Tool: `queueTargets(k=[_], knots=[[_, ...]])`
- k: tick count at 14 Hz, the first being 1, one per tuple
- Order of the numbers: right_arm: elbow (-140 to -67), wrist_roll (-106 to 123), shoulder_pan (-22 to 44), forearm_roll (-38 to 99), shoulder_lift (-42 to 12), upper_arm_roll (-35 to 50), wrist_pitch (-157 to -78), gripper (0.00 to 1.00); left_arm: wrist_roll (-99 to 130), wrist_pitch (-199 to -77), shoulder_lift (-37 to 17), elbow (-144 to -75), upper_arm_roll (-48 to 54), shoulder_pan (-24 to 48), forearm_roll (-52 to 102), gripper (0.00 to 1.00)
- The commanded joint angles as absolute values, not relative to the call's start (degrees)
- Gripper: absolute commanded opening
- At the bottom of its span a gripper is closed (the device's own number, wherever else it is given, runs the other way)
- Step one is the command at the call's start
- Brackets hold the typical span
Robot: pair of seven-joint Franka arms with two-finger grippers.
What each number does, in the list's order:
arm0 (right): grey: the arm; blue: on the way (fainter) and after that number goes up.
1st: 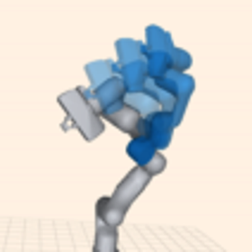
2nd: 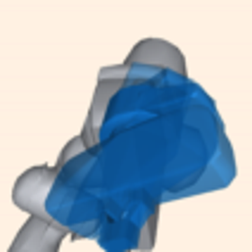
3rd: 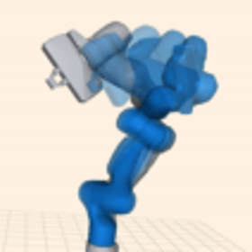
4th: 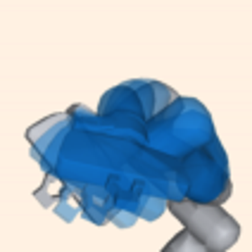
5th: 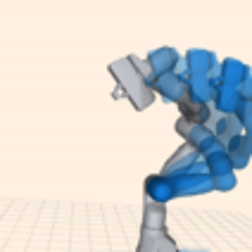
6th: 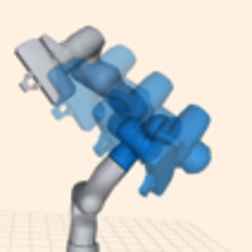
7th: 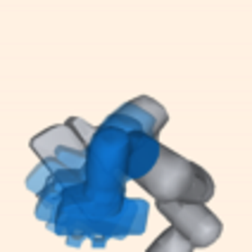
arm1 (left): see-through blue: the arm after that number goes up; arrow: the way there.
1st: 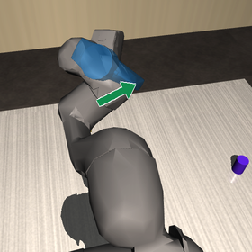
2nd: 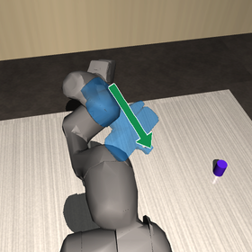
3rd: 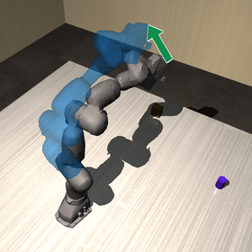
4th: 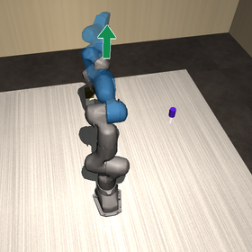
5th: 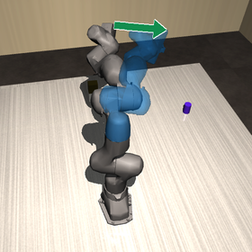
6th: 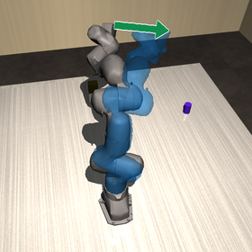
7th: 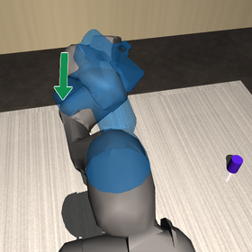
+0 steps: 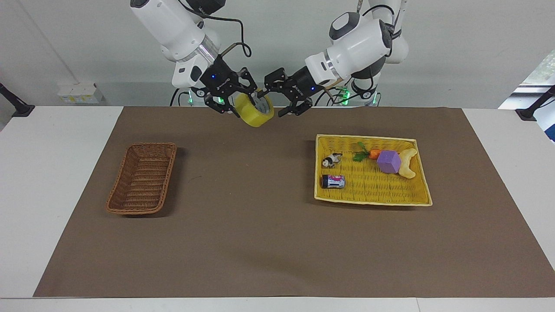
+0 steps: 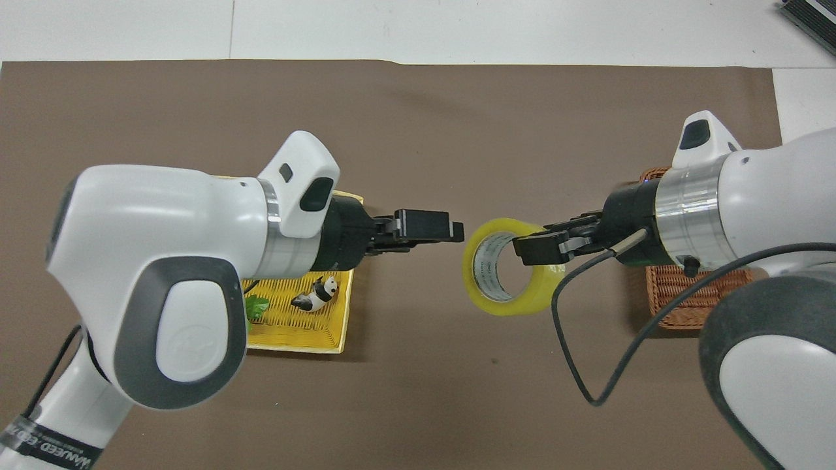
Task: Move tape to another basket
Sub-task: 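Open the left gripper and withdraw it while the right gripper carries the tape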
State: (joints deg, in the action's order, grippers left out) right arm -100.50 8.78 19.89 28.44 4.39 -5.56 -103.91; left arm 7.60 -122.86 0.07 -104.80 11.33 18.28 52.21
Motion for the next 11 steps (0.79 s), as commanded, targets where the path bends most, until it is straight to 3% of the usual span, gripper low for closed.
queueTargets(k=[1,6,8,11], knots=[[-100.9,11.2,17.0,29.6,5.2,-5.7,-101.3,0.0,8.3,-117.3,0.5,-105.0,11.5,11.4,48.1,1.0],[-101.0,24.8,1.5,29.6,5.5,-5.9,-93.3,0.0,7.6,-112.6,0.3,-102.8,11.5,3.3,25.5,1.0],[-101.5,25.4,-2.7,28.3,4.8,-5.9,-95.0,0.0,7.2,-110.4,0.5,-102.0,11.4,0.2,16.7,1.0],[-101.2,24.0,-5.6,29.6,-1.3,-5.8,-104.9,0.0,7.0,-108.7,1.1,-101.5,10.5,-2.2,9.2,1.0]])
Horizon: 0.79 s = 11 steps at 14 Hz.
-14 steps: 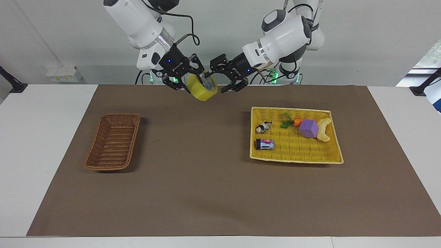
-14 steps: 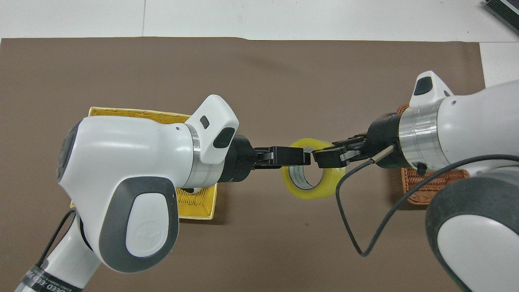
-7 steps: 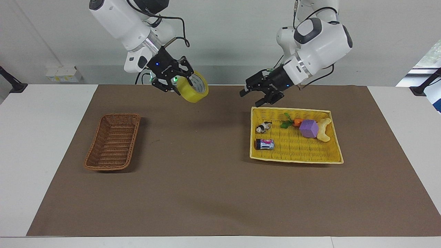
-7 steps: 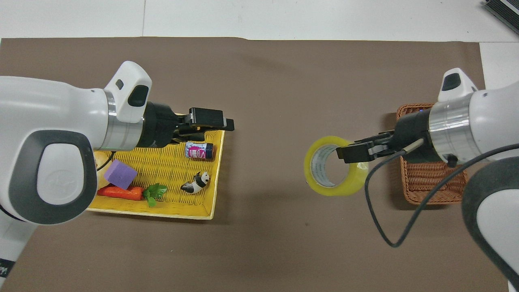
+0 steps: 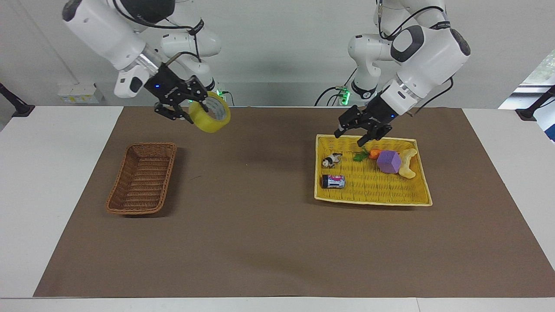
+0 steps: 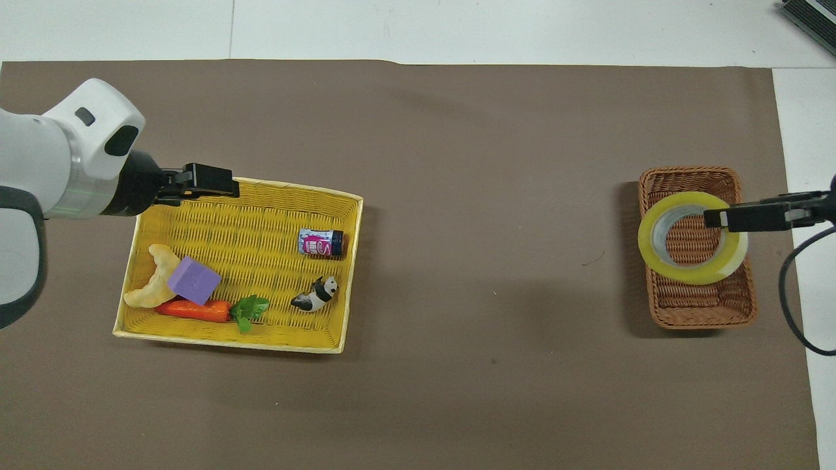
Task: Move tape to another basket
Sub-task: 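Open the left gripper and withdraw it while the right gripper carries the tape, then lower the tape into the wicker basket with the right gripper and release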
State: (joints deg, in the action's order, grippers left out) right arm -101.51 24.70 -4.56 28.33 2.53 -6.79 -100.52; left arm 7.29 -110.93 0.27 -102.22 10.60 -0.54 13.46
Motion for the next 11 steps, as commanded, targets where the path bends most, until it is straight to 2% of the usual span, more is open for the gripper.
queueTargets(k=[1,3,6,9,11], knots=[[-100.9,24.3,-6.8,30.8,-3.4,-5.8,-105.8,0.0,6.9,-106.8,1.1,-99.8,9.8,-3.0,7.1,1.0],[-100.9,30.3,-10.3,37.0,-8.2,-5.8,-107.5,0.0,2.9,-100.7,0.4,-95.6,9.1,-4.8,2.8,1.0],[-101.3,40.1,-13.8,37.4,-12.0,-5.9,-108.8,0.0,-3.0,-93.5,2.5,-94.1,6.8,-6.0,1.7,1.0],[-101.4,43.9,-16.4,38.0,-16.1,-5.8,-109.7,0.0,-4.4,-84.5,1.8,-88.5,6.9,-5.9,-0.2,1.0],[-101.6,44.3,-17.0,41.3,-18.1,-5.8,-109.9,0.0,-4.4,-84.9,2.6,-90.3,6.7,-6.2,0.1,1.0]])
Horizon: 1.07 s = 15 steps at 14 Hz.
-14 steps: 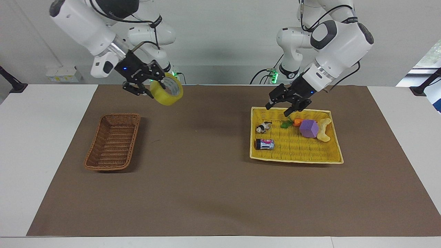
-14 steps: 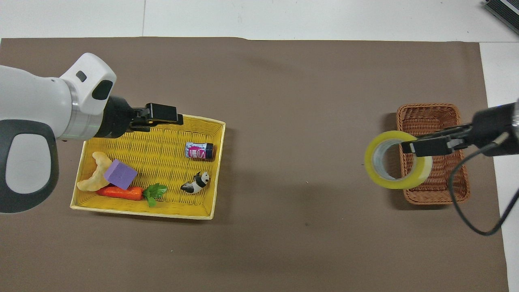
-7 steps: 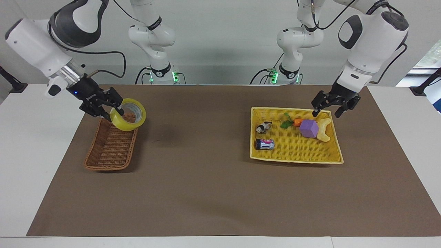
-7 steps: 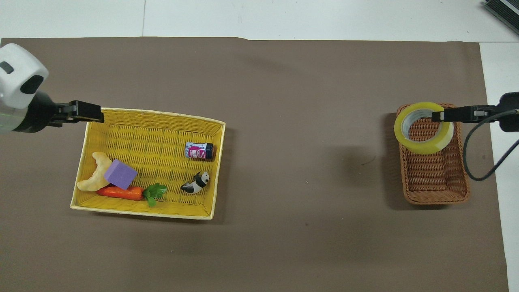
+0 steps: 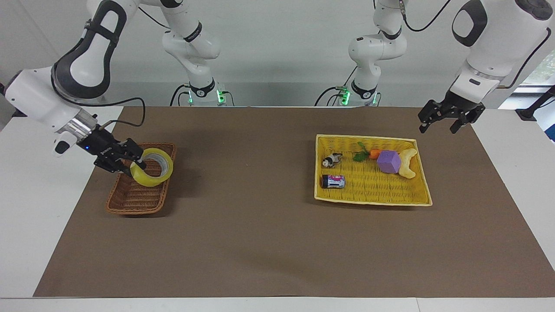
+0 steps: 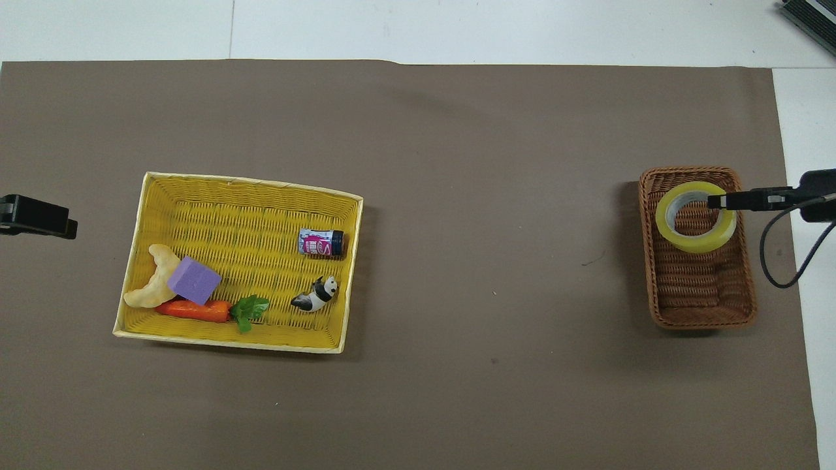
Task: Move tape to another basket
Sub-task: 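Lower the tape into the wicker basket with the right gripper and release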
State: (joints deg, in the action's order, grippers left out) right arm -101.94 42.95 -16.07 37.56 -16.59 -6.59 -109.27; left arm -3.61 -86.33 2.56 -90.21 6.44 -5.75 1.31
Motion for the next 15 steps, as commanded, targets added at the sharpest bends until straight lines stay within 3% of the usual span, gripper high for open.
queueTargets(k=[1,6,7,9,15], knots=[[-101.7,44.8,-17.7,42.3,-19.3,-5.8,-110.0,0.0,-4.3,-84.3,2.6,-90.3,6.6,-6.3,0.2,1.0],[-106.8,53.7,-17.6,41.8,-19.2,-5.9,-114.9,0.0,-4.0,-84.6,2.5,-90.1,6.6,-6.2,0.4,1.0],[-106.7,55.4,-17.6,41.1,-19.2,-5.9,-115.0,0.24,-4.0,-84.6,2.5,-90.1,6.6,-6.4,0.4,1.0],[-106.6,56.2,-17.5,39.6,-19.3,-5.9,-115.0,1.0,-4.0,-84.6,2.5,-90.1,6.6,-6.4,0.4,1.0],[-103.7,54.9,-17.1,39.4,-18.0,-5.9,-114.2,1.0,-4.0,-84.1,2.5,-90.2,1.3,-2.3,-0.2,1.0]])
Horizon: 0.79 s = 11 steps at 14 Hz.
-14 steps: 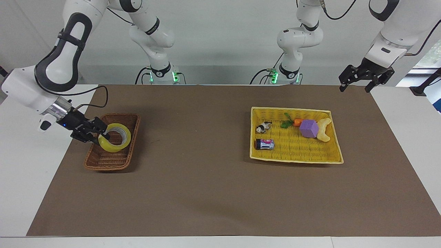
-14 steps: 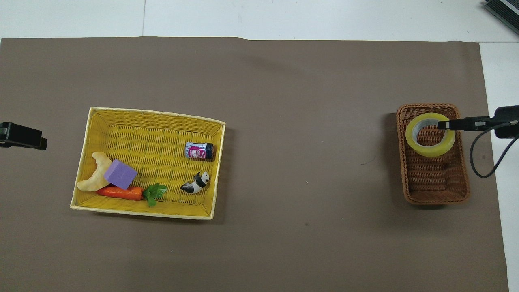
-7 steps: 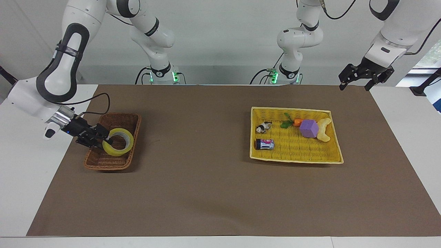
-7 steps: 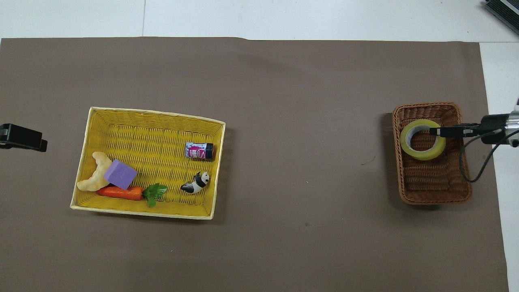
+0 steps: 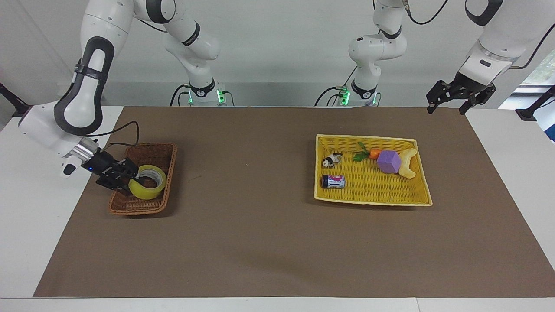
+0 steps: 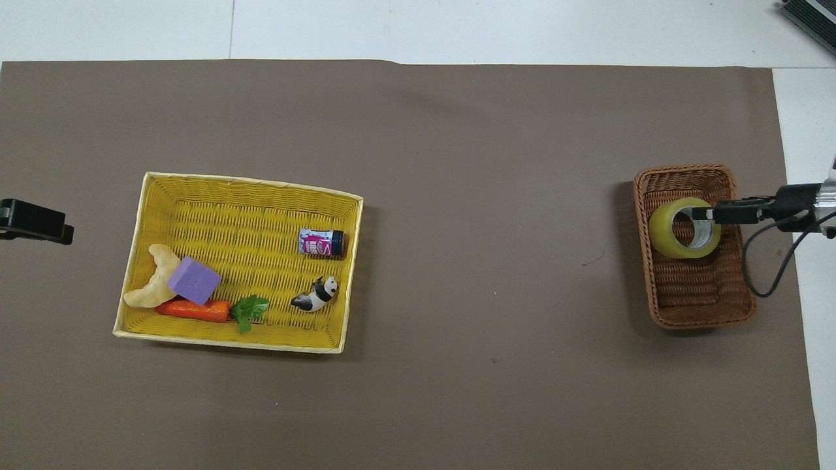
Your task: Move tape to another basket
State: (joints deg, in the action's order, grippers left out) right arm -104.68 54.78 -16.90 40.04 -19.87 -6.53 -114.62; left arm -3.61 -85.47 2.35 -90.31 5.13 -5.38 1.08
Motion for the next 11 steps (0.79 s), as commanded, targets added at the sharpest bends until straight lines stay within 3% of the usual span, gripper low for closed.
queueTargets(k=[1,5,11], knots=[[-103.0,53.5,-16.7,38.0,-16.9,-5.9,-114.4,1.0,-4.0,-84.1,2.5,-90.2,-2.1,1.3,-0.2,1.0],[-100.5,39.6,-10.9,22.7,-11.2,-5.5,-114.4,1.0,-4.0,-84.6,2.6,-90.1,-3.0,2.8,0.3,1.0],[-101.5,17.4,-1.3,11.0,-4.8,-5.6,-111.3,1.0,-4.0,-84.6,2.6,-90.1,-3.3,2.3,0.3,1.0]])
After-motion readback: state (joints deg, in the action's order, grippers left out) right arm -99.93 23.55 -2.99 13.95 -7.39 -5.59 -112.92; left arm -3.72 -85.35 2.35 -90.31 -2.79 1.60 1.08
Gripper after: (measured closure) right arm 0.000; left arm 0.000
